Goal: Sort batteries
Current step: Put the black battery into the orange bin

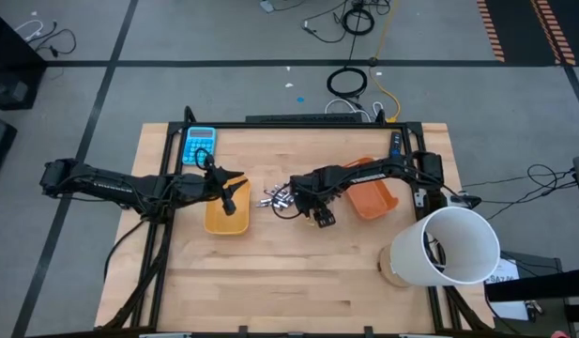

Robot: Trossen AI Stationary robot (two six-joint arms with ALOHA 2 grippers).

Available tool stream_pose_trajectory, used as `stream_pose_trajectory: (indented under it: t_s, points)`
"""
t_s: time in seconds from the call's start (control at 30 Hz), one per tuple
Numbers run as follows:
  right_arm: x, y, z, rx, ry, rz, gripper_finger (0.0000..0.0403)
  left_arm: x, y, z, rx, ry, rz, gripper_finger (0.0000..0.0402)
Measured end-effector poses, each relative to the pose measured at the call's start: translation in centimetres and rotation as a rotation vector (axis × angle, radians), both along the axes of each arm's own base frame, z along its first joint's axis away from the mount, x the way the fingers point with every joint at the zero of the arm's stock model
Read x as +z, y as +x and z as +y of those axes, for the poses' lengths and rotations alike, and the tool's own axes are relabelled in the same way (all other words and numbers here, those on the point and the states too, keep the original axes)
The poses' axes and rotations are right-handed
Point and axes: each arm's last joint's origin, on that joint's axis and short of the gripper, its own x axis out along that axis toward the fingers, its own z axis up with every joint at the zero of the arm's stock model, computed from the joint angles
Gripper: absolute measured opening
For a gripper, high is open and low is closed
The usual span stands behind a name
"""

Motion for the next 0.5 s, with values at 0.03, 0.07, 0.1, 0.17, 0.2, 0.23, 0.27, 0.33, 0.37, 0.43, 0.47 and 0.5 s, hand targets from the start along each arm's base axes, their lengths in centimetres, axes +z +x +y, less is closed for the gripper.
stream_pose_trajectory:
  t_s: [0.03, 0.07, 0.1, 0.17, 0.2, 0.23, 0.27, 0.33, 0.37, 0.43, 0.47, 0.5]
  points:
    - [-0.16, 0.03, 0.0, 0.002, 0.0, 0.003, 0.0293, -0.01, 0.0, 0.0, 0.0, 0.0, 0.001, 0.0121]
    - [-0.24, 0.08, 0.0, 0.007, 0.002, 0.004, 0.0293, 0.0, -0.01, 0.0, 0.0, 0.0, 0.0, 0.0121]
    - [-0.29, 0.09, -0.02, 0.009, 0.001, 0.005, 0.0293, -0.02, -0.02, 0.0, 0.0, 0.0, 0.003, 0.0121]
    - [-0.42, 0.06, -0.01, 0.012, 0.002, 0.014, 0.0292, -0.05, -0.03, 0.0, 0.0, 0.0, 0.006, 0.0121]
    - [-0.51, 0.02, -0.02, 0.014, 0.002, 0.022, 0.0289, -0.07, -0.03, 0.0, 0.0, 0.0, 0.008, 0.0121]
    - [-0.59, -0.01, -0.02, 0.016, 0.004, 0.029, 0.0286, -0.11, -0.05, 0.0, 0.0, 0.001, 0.013, 0.0121]
    - [-0.66, -0.03, -0.01, 0.018, 0.004, 0.034, 0.0281, -0.14, -0.06, 0.0, 0.0, 0.001, 0.016, 0.0121]
    - [-0.71, -0.06, 0.0, 0.027, 0.003, 0.039, 0.0267, -0.14, -0.06, 0.0, 0.0, 0.001, 0.016, 0.0121]
    - [-0.73, -0.07, 0.02, 0.034, 0.003, 0.039, 0.0258, -0.13, -0.06, 0.0, 0.0, 0.001, 0.016, 0.0121]
    - [-0.75, -0.06, 0.07, 0.045, 0.0, 0.039, 0.0238, -0.14, -0.06, 0.0, 0.0, 0.001, 0.016, 0.0121]
    - [-0.77, -0.07, 0.09, 0.05, -0.001, 0.04, 0.0228, -0.13, -0.06, 0.0, 0.0, 0.001, 0.016, 0.0121]
    - [-0.79, -0.07, 0.09, 0.055, -0.001, 0.04, 0.0219, -0.13, -0.06, 0.0, 0.0, 0.001, 0.016, 0.0121]
